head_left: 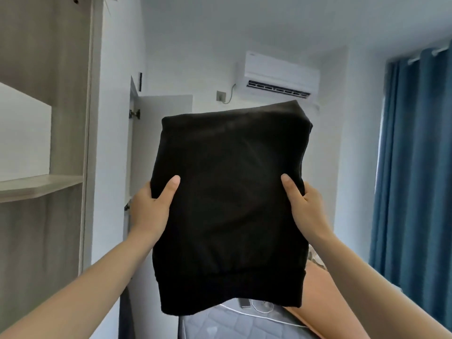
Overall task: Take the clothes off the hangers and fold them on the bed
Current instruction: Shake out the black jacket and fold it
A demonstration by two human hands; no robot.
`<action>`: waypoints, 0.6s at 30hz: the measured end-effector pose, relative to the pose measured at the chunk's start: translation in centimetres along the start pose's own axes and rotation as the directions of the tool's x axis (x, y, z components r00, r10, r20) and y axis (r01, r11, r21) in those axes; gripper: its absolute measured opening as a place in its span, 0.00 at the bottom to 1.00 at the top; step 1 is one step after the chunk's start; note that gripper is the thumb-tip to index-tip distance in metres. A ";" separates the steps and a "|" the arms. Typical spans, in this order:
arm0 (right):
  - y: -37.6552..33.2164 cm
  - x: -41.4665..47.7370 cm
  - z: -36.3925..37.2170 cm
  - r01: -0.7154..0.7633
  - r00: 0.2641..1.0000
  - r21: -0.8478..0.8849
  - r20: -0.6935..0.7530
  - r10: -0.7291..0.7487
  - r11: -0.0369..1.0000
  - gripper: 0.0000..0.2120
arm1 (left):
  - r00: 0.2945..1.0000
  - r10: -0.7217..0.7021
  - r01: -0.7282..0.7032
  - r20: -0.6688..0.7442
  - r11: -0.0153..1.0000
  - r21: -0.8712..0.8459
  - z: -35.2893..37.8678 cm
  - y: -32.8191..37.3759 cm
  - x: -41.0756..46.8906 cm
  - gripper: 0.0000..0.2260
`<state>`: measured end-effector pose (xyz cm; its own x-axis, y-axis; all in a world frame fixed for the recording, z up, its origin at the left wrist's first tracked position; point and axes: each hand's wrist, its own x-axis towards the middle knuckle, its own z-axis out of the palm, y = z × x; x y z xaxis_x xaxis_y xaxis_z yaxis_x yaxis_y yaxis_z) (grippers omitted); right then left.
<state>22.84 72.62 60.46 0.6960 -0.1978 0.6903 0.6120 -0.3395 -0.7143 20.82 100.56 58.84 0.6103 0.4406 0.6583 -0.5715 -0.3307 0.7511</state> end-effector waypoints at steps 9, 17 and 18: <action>5.6 5.5 7.7 -0.008 0.999 -0.046 0.033 0.009 0.999 0.21 | 0.995 -0.074 0.077 -0.060 0.996 0.052 1.9 -8.2 5.8 0.15; 11.4 11.7 13.0 -0.007 0.997 -0.015 0.078 0.008 1.000 0.19 | 0.975 -0.134 0.156 -0.176 0.980 0.120 5.7 -14.2 10.8 0.20; 12.1 12.4 13.8 -0.006 0.996 -0.016 0.091 0.008 1.000 0.19 | 0.970 -0.146 0.171 -0.194 0.978 0.119 6.0 -15.2 11.4 0.19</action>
<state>44.08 78.78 58.82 0.7319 -0.1161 0.6714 0.6015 -0.3528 -0.7167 39.77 105.56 55.20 0.5693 0.6375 0.5192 -0.3892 -0.3473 0.8532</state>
